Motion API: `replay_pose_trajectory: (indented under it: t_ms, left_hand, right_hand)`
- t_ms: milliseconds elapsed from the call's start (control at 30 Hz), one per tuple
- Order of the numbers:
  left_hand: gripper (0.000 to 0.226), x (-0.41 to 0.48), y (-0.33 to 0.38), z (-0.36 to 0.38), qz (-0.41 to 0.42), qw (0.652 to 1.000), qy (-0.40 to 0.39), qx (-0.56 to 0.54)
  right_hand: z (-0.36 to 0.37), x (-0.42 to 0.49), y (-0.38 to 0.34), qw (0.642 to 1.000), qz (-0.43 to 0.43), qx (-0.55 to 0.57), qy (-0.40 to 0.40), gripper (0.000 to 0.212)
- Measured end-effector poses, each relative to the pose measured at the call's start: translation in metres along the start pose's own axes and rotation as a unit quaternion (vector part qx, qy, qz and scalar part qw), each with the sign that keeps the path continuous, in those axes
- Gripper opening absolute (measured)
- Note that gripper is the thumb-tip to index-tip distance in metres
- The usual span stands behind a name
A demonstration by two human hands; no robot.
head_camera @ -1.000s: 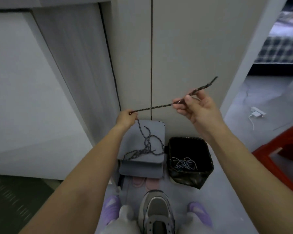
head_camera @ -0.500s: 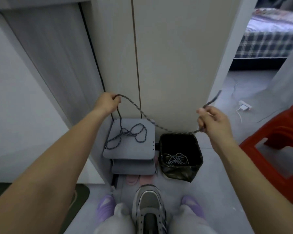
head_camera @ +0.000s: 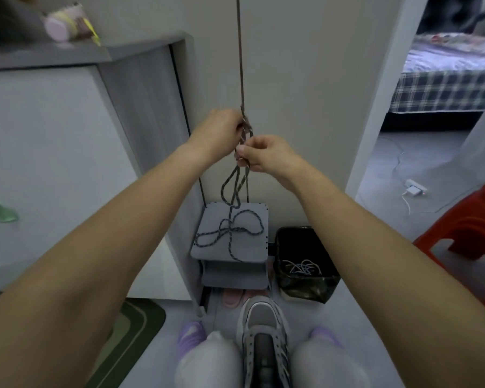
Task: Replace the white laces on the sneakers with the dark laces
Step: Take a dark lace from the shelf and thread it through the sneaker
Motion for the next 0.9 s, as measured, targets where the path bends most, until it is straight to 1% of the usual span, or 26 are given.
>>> replay_pose_trajectory:
  t_ms: [67,133,233,300,367,433,467,500,567,600,667,700,733,767,800,867,900]
  left_hand:
    - [0.02,-0.008,-0.002,-0.003,0.012,1.0,0.003,-0.001]
    - [0.023,-0.022,-0.013,0.005,0.004,1.0,-0.022,0.001]
    - [0.024,-0.057,-0.037,0.033,-0.044,0.997,-0.057,0.002]
    - [0.025,-0.09,-0.052,0.054,-0.067,0.996,-0.06,0.026]
    - [0.03,-0.129,-0.068,0.08,-0.106,0.99,-0.091,0.025]
    - [0.037,-0.17,-0.084,0.109,-0.165,0.973,-0.161,0.003]
    - [0.04,-0.192,-0.091,0.121,-0.198,0.961,-0.191,-0.014]
    - [0.044,-0.211,-0.098,0.128,-0.23,0.951,-0.204,-0.032]
    - [0.048,-0.243,-0.11,0.129,-0.298,0.932,-0.19,-0.072]
    - [0.048,-0.253,-0.114,0.127,-0.329,0.922,-0.18,-0.101]
    - [0.04,-0.264,-0.111,0.126,-0.379,0.89,-0.172,-0.183]
    - [0.033,-0.266,-0.104,0.124,-0.404,0.868,-0.171,-0.232]
    - [0.026,-0.266,-0.095,0.123,-0.426,0.841,-0.172,-0.285]
    - [0.019,-0.265,-0.082,0.122,-0.443,0.808,-0.176,-0.346]
    - [0.015,-0.264,-0.067,0.121,-0.45,0.771,-0.179,-0.414]
    - [0.024,-0.259,-0.035,0.117,-0.448,0.697,-0.184,-0.528]
    - [0.027,-0.255,-0.02,0.113,-0.441,0.67,-0.187,-0.567]
  right_hand:
    - [-0.014,-0.006,-0.007,0.999,-0.017,0.001,0.044,0.017]
    - [-0.041,-0.017,-0.01,0.992,-0.035,-0.012,0.117,0.02]
    - [-0.085,-0.041,-0.001,0.975,-0.04,-0.068,0.207,0.027]
    - [-0.111,-0.058,0.015,0.965,-0.032,-0.082,0.248,0.029]
    - [-0.13,-0.074,0.035,0.957,-0.01,-0.099,0.272,0.027]
    - [-0.137,-0.087,0.057,0.951,0.023,-0.175,0.255,0.026]
    - [-0.137,-0.093,0.071,0.95,0.038,-0.214,0.226,0.027]
    - [-0.134,-0.099,0.083,0.951,0.052,-0.239,0.188,0.026]
    - [-0.124,-0.113,0.109,0.955,0.076,-0.265,0.105,0.024]
    - [-0.121,-0.119,0.119,0.953,0.079,-0.283,0.075,0.027]
    - [-0.118,-0.128,0.128,0.946,0.072,-0.309,0.06,0.031]
    - [-0.117,-0.132,0.133,0.952,0.084,-0.288,0.064,0.028]
    - [-0.114,-0.135,0.139,0.964,0.103,-0.233,0.072,0.022]
    - [-0.107,-0.138,0.145,0.975,0.122,-0.173,0.074,0.016]
    - [-0.099,-0.14,0.147,0.98,0.131,-0.132,0.078,0.016]
    - [-0.081,-0.142,0.141,0.981,0.119,-0.133,0.083,0.023]
    - [-0.068,-0.143,0.133,0.981,0.106,-0.141,0.079,0.025]
Point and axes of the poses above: each hand's wrist, its own x-axis towards the middle knuckle, its own z-axis out of the palm, y = z × x, the point moved 10 cm from there along x, towards the middle knuckle, and after that the axes turned 2 degrees about x, right-handed, at the moved point
